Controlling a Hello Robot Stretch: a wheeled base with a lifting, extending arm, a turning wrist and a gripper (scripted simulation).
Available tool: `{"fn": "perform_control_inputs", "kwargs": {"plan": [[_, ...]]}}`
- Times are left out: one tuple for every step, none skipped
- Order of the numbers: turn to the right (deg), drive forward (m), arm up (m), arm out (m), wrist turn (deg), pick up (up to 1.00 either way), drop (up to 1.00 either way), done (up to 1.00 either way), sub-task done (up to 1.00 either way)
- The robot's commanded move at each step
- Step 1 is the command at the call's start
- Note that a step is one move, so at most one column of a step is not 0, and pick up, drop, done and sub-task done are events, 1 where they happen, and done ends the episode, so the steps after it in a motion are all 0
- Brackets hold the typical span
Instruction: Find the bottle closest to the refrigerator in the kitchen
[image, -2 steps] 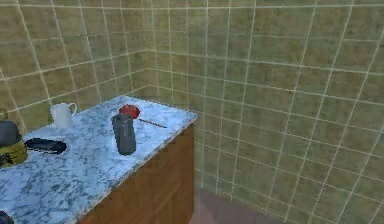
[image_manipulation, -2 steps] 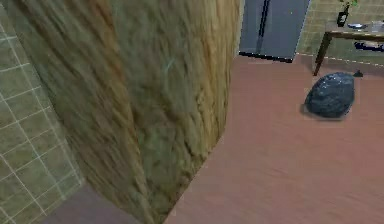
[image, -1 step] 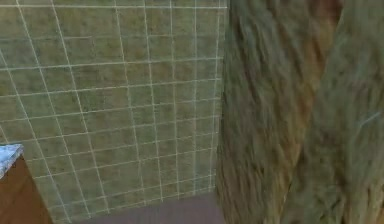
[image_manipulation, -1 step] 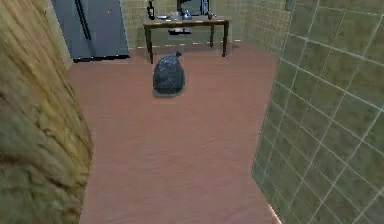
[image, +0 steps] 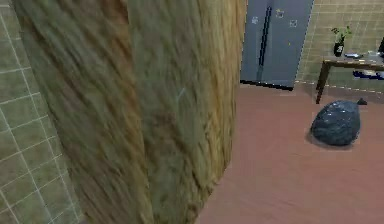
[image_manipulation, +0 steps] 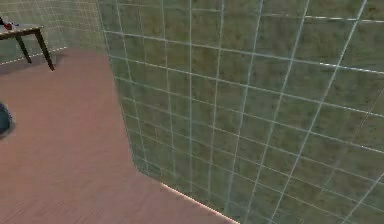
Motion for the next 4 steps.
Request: {"fn": "perform_control_inputs", "kwargs": {"plan": [[33.0,0.0,0.0,0.0,0.0,0.0,0.0,0.0,0.0],[0.0,1.0,0.0,0.0,0.0,0.0,0.0,0.0,0.0],[0.0,1.0,0.0,0.0,0.0,0.0,0.0,0.0,0.0],[12.0,0.0,0.0,0.0,0.0,0.0,0.0,0.0,0.0]]}}
